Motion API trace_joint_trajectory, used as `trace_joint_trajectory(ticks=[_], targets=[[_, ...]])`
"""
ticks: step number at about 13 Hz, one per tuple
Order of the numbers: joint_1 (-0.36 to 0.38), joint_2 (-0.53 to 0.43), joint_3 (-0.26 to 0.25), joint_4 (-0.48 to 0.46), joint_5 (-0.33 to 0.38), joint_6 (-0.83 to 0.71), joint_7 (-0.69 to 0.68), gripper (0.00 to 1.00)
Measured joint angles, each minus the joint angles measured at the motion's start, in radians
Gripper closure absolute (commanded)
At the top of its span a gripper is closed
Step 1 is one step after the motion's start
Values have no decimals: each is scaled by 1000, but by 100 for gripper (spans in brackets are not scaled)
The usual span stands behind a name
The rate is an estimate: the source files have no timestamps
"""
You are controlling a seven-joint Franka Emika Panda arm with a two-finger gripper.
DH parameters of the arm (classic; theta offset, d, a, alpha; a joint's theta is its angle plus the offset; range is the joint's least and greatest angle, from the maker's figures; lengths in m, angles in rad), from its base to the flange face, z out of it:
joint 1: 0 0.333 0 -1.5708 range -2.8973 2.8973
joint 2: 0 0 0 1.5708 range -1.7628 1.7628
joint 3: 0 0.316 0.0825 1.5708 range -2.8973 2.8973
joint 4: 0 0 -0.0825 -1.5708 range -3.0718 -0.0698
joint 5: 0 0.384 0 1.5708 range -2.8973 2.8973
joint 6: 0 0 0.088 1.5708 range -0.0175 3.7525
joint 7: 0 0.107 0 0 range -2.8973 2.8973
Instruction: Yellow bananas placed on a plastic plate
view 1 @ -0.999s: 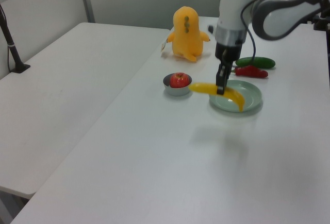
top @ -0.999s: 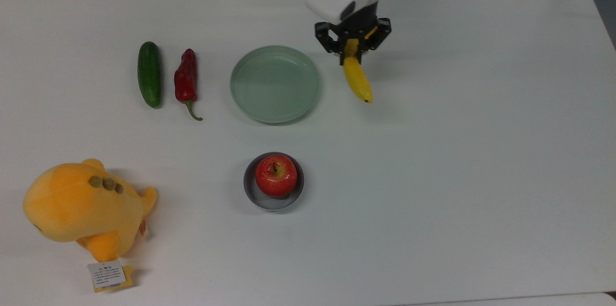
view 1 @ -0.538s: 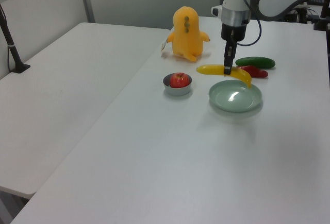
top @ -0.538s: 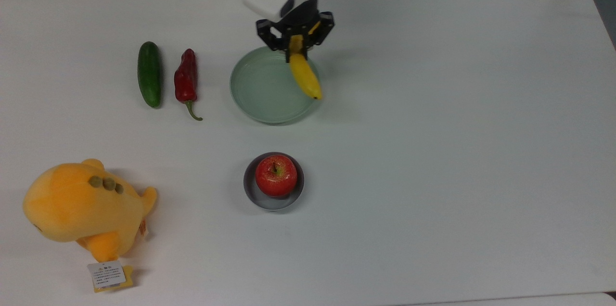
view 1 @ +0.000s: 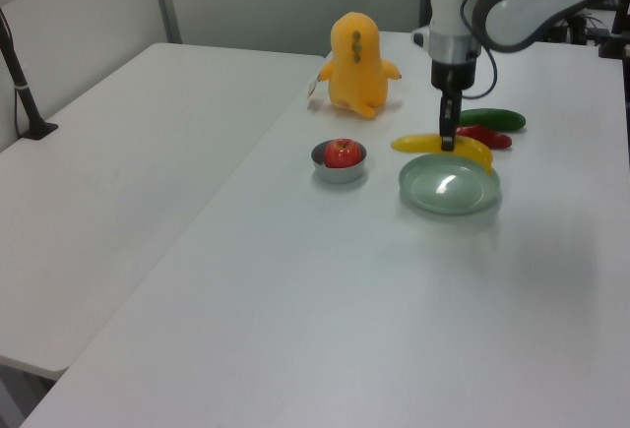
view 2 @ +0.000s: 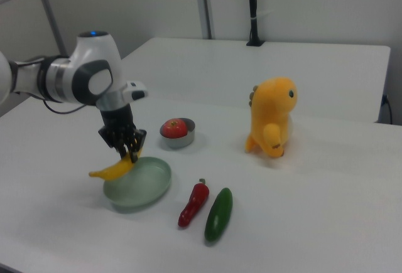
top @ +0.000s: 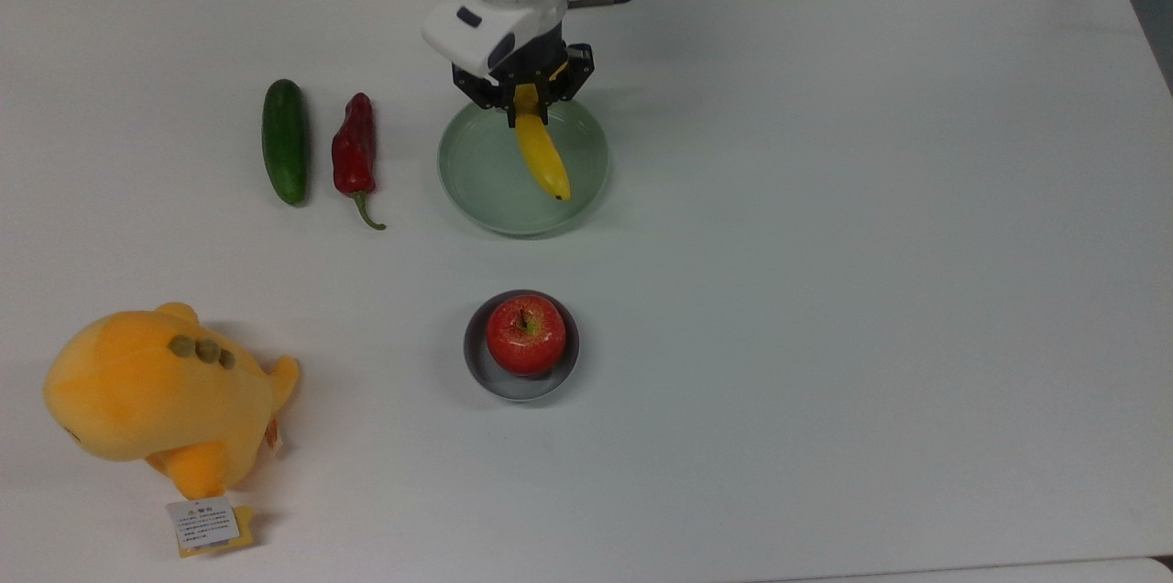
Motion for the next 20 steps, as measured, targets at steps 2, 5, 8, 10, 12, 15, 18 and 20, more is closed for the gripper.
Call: trace_joint_trajectory(ticks=[2,5,8,10,12,15,18,20], targets=[[-8,31,-1,-4,0,0,0,100],[-32,63,-2,-4,0,7,0,100],[-45,90,-2,-7,0,76,0,87],[-46,109,-2,-8,0,91,0,71],[-46,116,-2,-8,0,92,0,27],[-46,116,-2,-8,0,92,0,0],[-46,105,-2,-4,0,67,0,0],[-46,70,-2,8,0,42,4,0]])
